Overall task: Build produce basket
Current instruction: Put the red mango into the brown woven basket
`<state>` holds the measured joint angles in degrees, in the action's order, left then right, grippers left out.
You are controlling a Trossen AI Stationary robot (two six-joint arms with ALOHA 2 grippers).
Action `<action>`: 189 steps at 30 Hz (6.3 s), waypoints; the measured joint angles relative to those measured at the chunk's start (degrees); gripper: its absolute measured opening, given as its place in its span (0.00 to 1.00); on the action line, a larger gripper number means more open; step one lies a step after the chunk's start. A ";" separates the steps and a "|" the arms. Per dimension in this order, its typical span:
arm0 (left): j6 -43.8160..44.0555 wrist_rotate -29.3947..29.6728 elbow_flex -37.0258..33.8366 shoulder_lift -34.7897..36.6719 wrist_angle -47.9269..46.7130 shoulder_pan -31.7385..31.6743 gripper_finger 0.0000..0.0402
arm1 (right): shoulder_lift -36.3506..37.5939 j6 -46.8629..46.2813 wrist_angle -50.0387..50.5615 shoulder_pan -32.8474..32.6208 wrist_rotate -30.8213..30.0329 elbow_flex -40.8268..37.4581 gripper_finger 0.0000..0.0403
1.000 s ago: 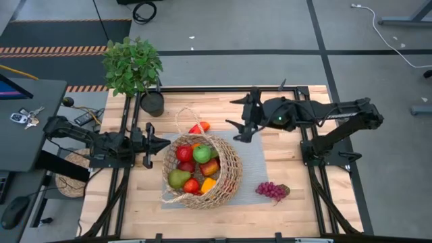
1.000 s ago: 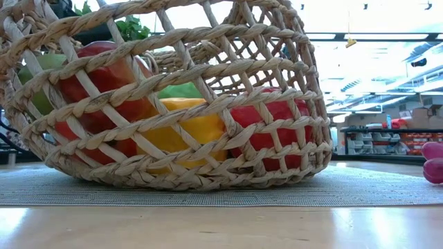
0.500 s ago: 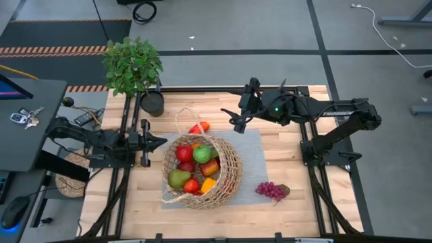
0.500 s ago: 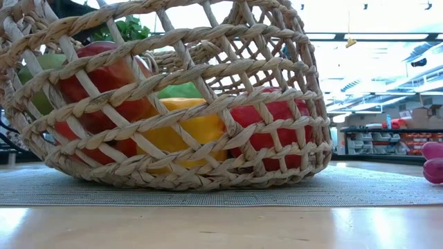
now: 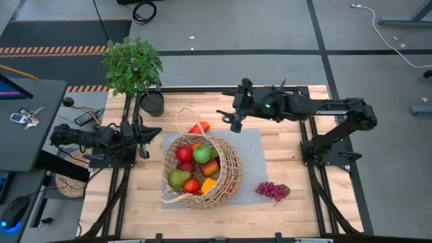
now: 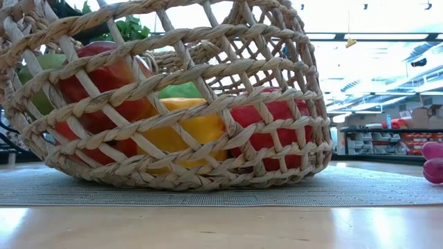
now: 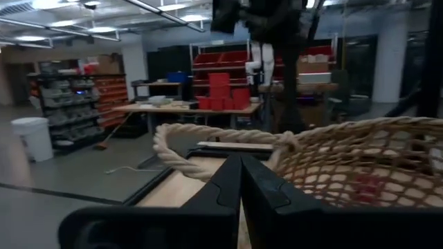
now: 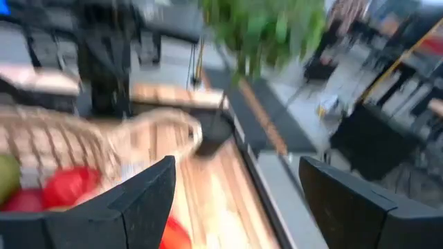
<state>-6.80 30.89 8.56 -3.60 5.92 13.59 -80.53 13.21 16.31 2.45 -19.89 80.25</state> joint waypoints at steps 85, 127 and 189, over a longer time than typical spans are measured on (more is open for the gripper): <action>1.71 -0.04 -0.09 -0.24 2.79 -7.35 0.04 | -44.11 7.15 -24.83 17.18 47.32 0.00 0.96; 3.24 -0.09 -0.09 -0.24 3.08 -7.37 0.06 | -36.61 -4.47 -26.64 17.23 31.29 -0.02 0.80; 4.60 -0.07 -0.09 -0.26 1.18 -7.37 0.04 | -8.48 86.13 -15.17 -6.93 -6.05 0.00 0.79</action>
<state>-2.20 30.83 8.47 -3.85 7.09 6.22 -89.01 99.35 1.15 -4.48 -25.94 80.25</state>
